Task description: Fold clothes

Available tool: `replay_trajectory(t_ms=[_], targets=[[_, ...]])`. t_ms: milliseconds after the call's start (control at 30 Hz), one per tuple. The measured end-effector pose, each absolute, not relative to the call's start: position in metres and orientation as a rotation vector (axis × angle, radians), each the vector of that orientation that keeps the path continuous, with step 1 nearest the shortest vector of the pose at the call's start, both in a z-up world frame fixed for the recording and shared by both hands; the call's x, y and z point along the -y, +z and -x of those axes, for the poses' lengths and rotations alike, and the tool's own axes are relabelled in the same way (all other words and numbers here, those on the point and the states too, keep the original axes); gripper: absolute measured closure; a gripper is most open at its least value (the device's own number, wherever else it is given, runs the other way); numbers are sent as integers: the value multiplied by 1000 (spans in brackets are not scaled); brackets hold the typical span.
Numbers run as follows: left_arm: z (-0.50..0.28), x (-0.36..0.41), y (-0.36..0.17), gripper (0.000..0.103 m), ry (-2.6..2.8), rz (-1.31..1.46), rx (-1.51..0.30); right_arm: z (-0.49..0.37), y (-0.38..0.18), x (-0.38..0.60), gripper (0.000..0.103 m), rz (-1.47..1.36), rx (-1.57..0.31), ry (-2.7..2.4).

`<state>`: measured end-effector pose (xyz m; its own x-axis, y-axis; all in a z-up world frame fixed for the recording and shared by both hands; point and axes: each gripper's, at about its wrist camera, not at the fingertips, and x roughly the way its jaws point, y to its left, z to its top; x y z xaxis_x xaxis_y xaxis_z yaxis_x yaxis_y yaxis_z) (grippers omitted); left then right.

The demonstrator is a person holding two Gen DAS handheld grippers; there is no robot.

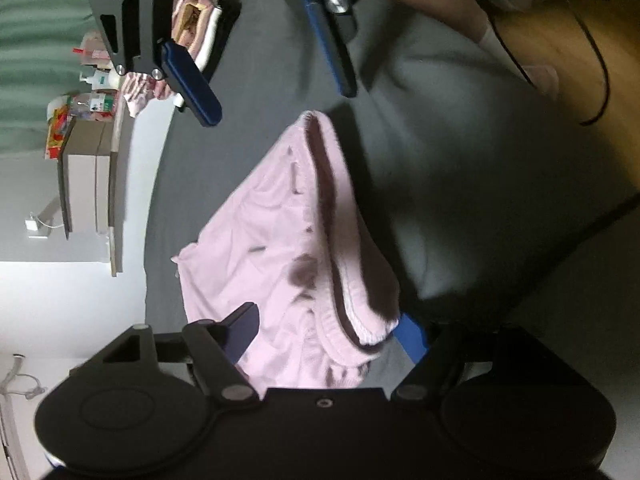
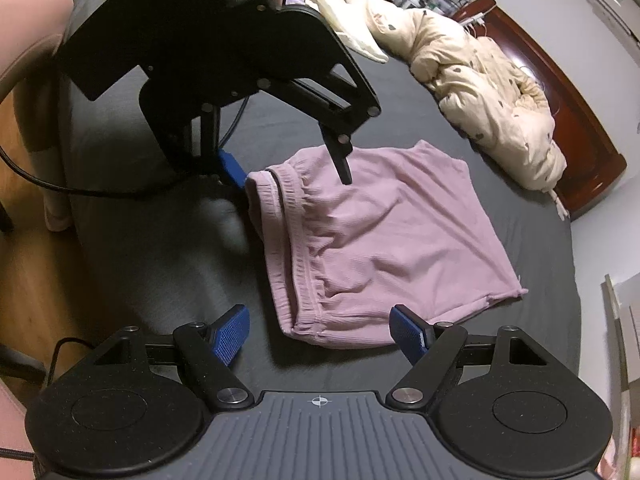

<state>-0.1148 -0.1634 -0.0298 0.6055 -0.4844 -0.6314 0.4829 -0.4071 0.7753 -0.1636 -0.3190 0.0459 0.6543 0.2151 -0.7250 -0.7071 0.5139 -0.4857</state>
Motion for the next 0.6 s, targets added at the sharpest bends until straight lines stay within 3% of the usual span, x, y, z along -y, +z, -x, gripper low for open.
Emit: replay_trajectory(t_ms=[100,233,433,600], targets=[[110,169,-25,37,-1059,-1648,-40,163,45,317,25,880,-638,592],[104,174,-15,66,-1058,-1574,-150,160,40,311,25,922,-620,573],[91,179,3,81,-1043,-1442,-225,155,23,288,25,960,-582,557],[79,184,18,84,-1029,-1309,-298,143,8,259,25,946,-537,465]])
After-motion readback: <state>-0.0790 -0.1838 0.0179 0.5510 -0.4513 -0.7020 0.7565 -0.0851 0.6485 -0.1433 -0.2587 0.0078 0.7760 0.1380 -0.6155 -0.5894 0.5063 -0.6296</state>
